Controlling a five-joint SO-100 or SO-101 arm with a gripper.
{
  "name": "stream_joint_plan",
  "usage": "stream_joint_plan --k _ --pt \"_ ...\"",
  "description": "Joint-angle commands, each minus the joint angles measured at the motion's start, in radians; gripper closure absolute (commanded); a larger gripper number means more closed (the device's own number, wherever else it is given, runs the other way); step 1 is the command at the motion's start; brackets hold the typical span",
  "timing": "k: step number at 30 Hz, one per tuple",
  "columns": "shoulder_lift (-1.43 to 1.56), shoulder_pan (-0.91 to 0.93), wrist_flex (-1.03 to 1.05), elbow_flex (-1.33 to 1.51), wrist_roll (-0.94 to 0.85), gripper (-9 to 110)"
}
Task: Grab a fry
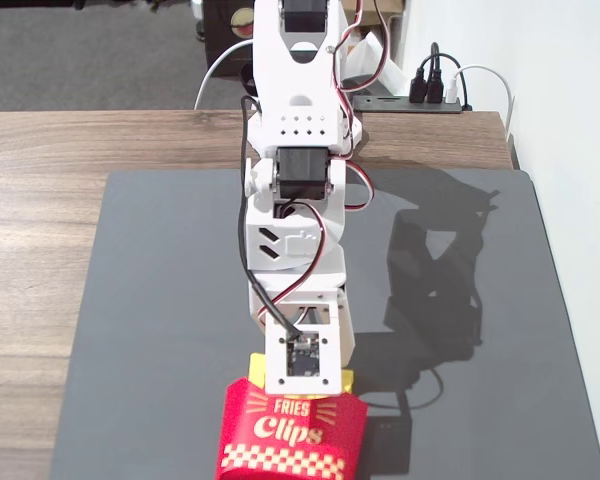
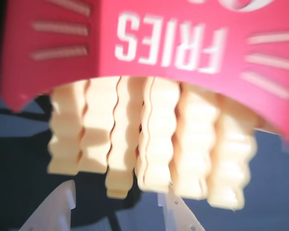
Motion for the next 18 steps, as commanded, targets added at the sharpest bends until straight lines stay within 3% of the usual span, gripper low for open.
stream_joint_plan --k 1,5,18 --pt "0.0 -0.005 -0.025 -0.044 0.009 80" --pt "-0.008 -0.005 -0.035 -0.044 0.018 80" --pt "-0.011 -0.006 -0.049 -0.044 0.048 100"
